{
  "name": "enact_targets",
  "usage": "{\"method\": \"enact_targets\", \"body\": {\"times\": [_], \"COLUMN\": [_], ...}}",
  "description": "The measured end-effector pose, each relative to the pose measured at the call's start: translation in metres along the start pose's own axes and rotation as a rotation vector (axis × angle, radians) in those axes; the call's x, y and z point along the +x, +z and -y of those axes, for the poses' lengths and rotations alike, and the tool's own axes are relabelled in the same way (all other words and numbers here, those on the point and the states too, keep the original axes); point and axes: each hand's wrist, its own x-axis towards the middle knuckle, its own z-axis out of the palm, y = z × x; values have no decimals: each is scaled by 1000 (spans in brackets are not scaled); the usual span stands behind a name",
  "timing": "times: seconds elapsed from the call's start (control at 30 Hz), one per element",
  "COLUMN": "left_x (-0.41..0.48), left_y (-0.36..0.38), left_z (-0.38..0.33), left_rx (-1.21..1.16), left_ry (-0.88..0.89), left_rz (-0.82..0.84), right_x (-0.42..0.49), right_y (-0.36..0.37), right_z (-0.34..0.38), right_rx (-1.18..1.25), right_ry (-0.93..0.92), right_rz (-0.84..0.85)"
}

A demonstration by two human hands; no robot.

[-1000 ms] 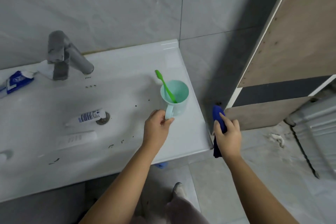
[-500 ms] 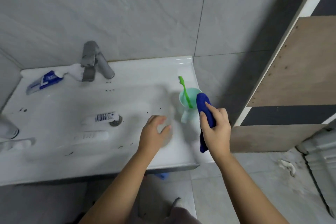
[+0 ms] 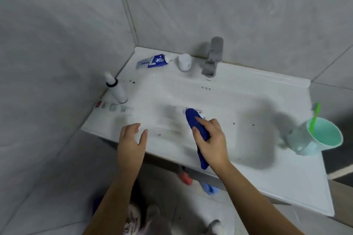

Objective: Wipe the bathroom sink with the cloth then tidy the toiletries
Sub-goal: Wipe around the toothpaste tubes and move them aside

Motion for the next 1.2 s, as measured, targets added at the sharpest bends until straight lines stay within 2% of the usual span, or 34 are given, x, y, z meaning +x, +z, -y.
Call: {"method": "enact_targets", "body": {"times": [0.1,0.17,0.23,0.37,0.47,0.6,0.73,0.9,1.03,1.2], "left_x": [38,66,96,144,160,168,168,135,101,75], "left_y": [-27,-34,-35,-21,-10,2,9,22,48,94], "left_z": [43,68,84,110,117,122,123,95,31,-55], "left_rx": [78,153,176,282,343,433,402,273,48,-65], "left_ry": [13,63,104,332,372,470,519,517,468,501], "left_rz": [-34,18,107,330,486,513,472,491,546,647], "right_x": [9,15,22,34,35,34,27,19,22,39], "right_y": [49,75,97,130,144,148,140,112,64,-24], "right_z": [13,20,23,21,20,15,7,-4,-13,-24], "right_rx": [-25,-30,-40,-16,-10,-33,-23,7,16,19], "right_ry": [28,46,63,170,249,303,346,405,407,398], "right_rz": [41,38,41,38,7,6,-12,-90,-218,-332]}}
